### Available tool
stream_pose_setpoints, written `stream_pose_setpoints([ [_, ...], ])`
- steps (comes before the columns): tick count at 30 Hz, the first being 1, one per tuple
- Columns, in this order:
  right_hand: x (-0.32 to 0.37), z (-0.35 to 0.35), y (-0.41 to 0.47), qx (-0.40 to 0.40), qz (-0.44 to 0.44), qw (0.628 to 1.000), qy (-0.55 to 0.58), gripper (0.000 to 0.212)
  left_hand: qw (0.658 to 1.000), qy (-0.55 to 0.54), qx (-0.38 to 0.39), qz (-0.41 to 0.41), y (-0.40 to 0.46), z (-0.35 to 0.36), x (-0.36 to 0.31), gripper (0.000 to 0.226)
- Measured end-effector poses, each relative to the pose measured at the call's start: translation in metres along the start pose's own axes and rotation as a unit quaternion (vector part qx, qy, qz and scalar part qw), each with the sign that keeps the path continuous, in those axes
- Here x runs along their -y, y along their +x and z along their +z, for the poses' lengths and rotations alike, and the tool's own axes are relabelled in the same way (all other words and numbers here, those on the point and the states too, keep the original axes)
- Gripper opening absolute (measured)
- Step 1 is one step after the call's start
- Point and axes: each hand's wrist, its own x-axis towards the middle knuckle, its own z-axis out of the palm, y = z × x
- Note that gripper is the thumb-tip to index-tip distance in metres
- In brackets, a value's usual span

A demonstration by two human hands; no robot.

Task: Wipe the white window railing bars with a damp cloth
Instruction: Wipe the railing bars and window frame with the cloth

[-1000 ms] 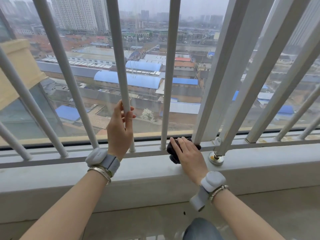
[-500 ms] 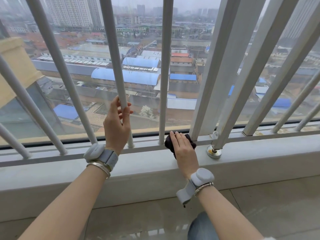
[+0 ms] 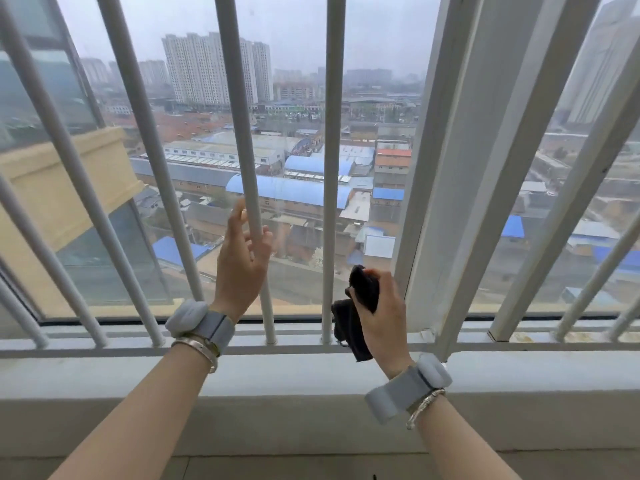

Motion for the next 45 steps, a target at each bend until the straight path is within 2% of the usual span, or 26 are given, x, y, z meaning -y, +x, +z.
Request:
stream_pose_setpoints([
  [3,0.034,-0.003,0.031,-0.043,-0.033,0.995,0.079,0.035,0.999,-0.022,-0.035,0.008,0.029,-0.002,-0.025,0.045],
  [7,0.073,0.006,0.061,-0.031,-0.101,0.986,0.132,0.039,0.998,-0.026,-0.062,0.007,0.042,-0.003,-0.031,0.026],
  [11,0.082,0.018,0.08,-0.044,-0.185,0.979,0.07,0.038,0.999,0.019,-0.039,0.008,0.043,-0.012,-0.029,0.03],
  [15,0.083,0.02,0.09,-0.059,-0.227,0.972,-0.008,0.039,0.997,0.072,-0.028,0.026,0.048,-0.027,-0.036,0.025],
  [18,0.078,0.019,0.087,-0.026,-0.23,0.972,-0.024,0.043,0.994,0.11,0.004,0.024,0.054,-0.033,-0.038,0.021],
  [21,0.067,0.017,0.082,0.029,-0.241,0.966,-0.09,0.06,0.99,0.134,0.025,0.019,0.061,-0.037,-0.032,0.019],
  [23,0.063,0.016,0.082,0.026,-0.255,0.958,-0.127,0.055,0.989,0.14,0.025,0.033,0.06,-0.037,-0.032,0.018],
  [26,0.068,0.013,0.091,0.009,-0.279,0.949,-0.149,0.038,0.988,0.15,0.009,0.037,0.057,-0.035,-0.038,0.024],
  [28,0.079,0.008,0.1,-0.007,-0.288,0.945,-0.157,0.034,0.987,0.152,0.002,0.058,0.059,-0.036,-0.04,0.036],
  [31,0.101,0.0,0.114,-0.033,-0.303,0.939,-0.159,0.034,0.984,0.144,0.01,0.101,0.065,-0.042,-0.044,0.084],
  [33,0.112,-0.004,0.125,-0.035,-0.313,0.935,-0.16,0.035,0.983,0.135,0.003,0.124,0.073,-0.045,-0.051,0.102],
  [37,0.117,-0.004,0.137,-0.017,-0.326,0.927,-0.184,0.032,0.979,0.051,-0.082,0.178,0.101,-0.051,-0.082,0.084],
  [39,0.119,-0.004,0.14,-0.014,-0.322,0.926,-0.194,0.031,0.973,0.043,-0.112,0.195,0.119,-0.055,-0.099,0.074],
  [42,0.132,-0.005,0.146,-0.04,-0.3,0.938,-0.171,0.036,0.963,0.08,-0.119,0.227,0.139,-0.06,-0.106,0.067],
  [45,0.147,-0.015,0.157,-0.086,-0.31,0.938,-0.125,0.049,0.96,0.098,-0.115,0.236,0.144,-0.059,-0.1,0.066],
])
